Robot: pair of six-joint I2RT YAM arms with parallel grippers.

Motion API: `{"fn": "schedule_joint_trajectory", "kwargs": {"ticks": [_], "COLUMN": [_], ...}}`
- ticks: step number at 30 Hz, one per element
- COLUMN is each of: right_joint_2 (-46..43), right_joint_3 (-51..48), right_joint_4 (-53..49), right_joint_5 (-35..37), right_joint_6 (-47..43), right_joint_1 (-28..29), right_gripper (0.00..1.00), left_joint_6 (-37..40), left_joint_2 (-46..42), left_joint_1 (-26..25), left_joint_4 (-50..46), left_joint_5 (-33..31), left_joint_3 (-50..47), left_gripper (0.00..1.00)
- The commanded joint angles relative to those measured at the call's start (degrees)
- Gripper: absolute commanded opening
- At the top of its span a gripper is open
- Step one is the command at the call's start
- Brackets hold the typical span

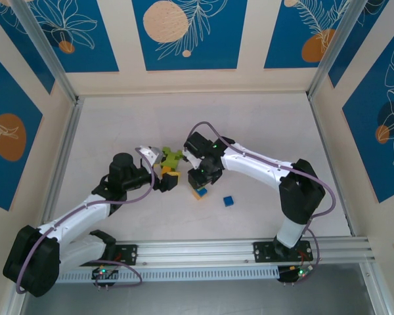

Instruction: Assemble a carrot with lego

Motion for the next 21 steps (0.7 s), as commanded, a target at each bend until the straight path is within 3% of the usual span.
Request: {"fn": "schedule_joint_trajectory", "kwargs": {"ticks": [1, 21], "right_joint_2": [0.0, -1.8], "right_joint_3": [-1.6, -3.7], "right_joint_4": [0.6, -0.4], "right_joint_5": [-0.5, 4.0], "right_joint_6": [1.3, 2.1], "right_joint_1": [0.8, 1.8], "right_gripper": [0.31, 0.29], "left_joint_6": [0.8, 0.7], "left_joint_2": [-0.9, -0.7], "left_joint_1": [0.1, 0.0], "left_joint_4": [1.0, 1.1], "left_joint_5": [1.5, 1.6], "left_joint_3": [1.4, 1.4], "left_gripper": [1.00, 0.99]}}
